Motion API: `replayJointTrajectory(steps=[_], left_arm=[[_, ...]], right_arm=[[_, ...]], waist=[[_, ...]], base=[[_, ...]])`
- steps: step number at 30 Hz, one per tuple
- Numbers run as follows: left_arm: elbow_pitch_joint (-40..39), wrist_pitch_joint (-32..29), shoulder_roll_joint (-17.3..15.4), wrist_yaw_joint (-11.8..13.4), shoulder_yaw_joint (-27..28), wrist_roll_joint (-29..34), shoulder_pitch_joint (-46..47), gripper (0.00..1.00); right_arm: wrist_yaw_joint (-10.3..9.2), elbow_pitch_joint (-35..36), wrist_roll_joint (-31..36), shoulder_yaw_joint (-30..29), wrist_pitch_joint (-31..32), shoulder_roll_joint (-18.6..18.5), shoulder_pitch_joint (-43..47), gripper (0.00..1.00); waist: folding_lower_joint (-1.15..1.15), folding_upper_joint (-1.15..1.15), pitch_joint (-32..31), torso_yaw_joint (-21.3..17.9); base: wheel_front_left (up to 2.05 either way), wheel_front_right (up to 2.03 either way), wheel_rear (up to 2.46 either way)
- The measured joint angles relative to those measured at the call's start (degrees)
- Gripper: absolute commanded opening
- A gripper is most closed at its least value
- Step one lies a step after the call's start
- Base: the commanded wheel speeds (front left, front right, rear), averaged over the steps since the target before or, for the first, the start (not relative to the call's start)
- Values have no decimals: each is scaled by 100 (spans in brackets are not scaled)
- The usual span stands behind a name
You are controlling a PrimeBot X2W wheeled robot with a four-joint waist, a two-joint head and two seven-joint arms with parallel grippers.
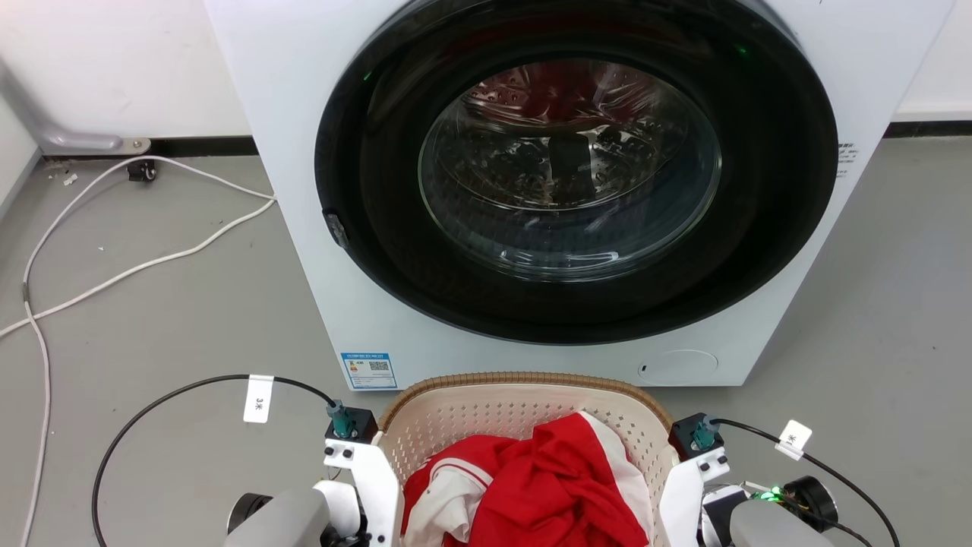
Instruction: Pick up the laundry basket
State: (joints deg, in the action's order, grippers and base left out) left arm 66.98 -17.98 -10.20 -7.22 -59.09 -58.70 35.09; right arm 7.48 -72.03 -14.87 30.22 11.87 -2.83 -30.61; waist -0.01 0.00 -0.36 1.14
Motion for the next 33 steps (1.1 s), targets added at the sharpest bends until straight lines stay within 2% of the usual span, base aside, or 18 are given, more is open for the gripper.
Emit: replayJointTrajectory(steps=[10, 33], left_arm=[[-18, -376, -79, 0, -159, -276, 36, 0], [96, -358, -58, -9, -465, -560, 36, 0]], right_arm=[[-8, 26, -688, 643, 188, -49, -32, 0], [-8, 86, -1714, 1658, 230, -221, -76, 0]], waist=[[1, 0, -129, -18], [1, 0, -275, -22]], base=[[0, 0, 0], [0, 0, 0]])
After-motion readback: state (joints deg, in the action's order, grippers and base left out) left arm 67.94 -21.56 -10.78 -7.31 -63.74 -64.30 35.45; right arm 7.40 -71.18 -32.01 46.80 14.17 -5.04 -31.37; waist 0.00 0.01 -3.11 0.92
